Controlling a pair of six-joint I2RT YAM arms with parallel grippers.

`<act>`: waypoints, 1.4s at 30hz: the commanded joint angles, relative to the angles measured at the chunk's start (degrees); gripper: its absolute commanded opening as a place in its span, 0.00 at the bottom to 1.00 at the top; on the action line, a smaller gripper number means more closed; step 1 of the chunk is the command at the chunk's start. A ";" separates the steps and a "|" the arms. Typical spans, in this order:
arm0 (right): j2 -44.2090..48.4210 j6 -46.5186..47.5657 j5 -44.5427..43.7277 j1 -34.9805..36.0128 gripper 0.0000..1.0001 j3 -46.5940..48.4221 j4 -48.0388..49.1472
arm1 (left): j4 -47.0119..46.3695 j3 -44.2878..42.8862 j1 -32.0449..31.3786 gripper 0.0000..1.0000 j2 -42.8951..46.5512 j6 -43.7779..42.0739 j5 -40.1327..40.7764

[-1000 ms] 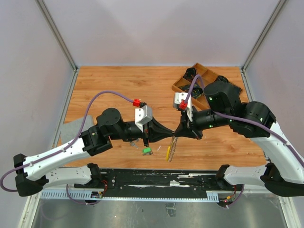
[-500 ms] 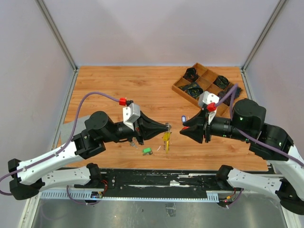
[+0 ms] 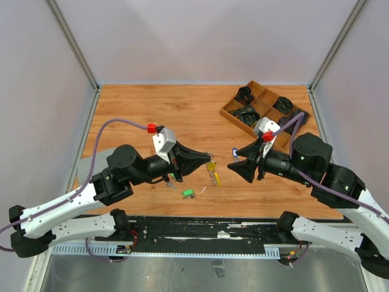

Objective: Put the keys on the keyring

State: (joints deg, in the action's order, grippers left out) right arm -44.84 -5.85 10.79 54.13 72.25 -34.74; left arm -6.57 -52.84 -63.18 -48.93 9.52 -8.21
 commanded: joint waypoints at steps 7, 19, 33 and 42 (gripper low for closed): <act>5.16 1.31 -14.42 0.63 0.75 -1.56 0.75 | 8.34 2.78 -0.41 0.01 -0.36 2.90 12.78; 9.04 -2.51 -18.56 0.63 0.98 -2.27 -0.50 | 13.80 1.58 -0.04 0.01 -18.94 1.79 18.09; 10.91 -3.76 -17.76 0.63 0.98 -3.46 -1.70 | 17.63 2.50 3.88 0.00 -20.44 0.17 20.33; 9.03 -3.22 -15.77 0.63 0.98 -3.45 -1.80 | 19.66 3.93 4.42 0.01 -19.18 0.39 20.33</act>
State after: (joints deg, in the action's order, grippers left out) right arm -35.31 -8.58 -5.58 54.13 69.14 -35.90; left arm 13.02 -49.93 -59.00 -70.06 10.11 10.87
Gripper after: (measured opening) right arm 0.984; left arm 0.014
